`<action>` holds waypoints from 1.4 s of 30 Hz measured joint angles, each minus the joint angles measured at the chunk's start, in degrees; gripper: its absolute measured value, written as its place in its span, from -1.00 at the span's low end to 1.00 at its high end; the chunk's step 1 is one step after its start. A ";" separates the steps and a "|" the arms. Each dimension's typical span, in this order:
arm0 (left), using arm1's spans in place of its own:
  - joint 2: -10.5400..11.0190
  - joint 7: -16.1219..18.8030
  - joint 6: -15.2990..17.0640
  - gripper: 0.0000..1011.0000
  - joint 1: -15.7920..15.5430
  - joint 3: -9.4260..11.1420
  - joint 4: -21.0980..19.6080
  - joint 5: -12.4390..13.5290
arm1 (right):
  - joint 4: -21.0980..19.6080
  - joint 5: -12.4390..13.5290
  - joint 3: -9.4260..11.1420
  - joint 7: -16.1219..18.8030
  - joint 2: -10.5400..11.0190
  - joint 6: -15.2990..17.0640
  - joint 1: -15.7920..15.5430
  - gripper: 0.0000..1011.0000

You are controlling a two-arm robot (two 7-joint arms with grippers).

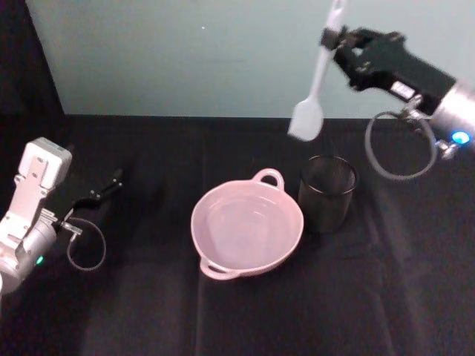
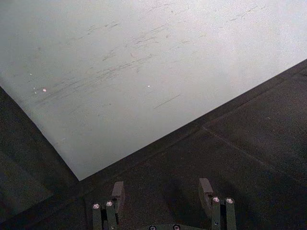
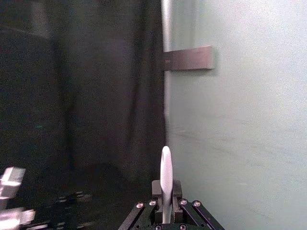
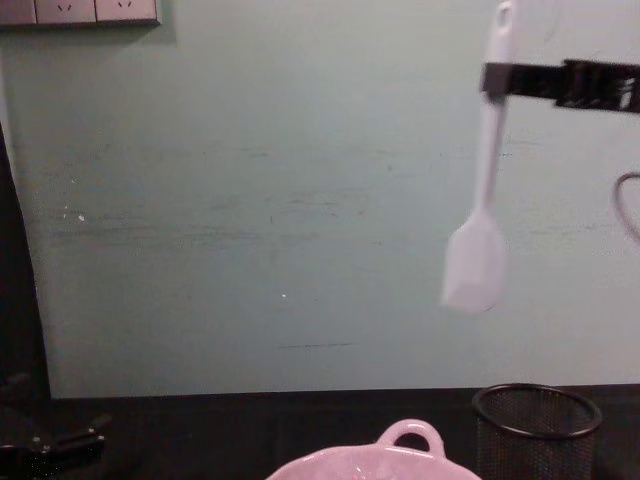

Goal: Use the one hand to pick up the spoon and stir the clear water in the bowl.

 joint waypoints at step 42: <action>0.00 0.00 0.00 1.00 0.00 0.00 0.00 0.00 | 14.21 -6.48 -9.32 6.67 -12.89 -6.83 -4.97 -0.76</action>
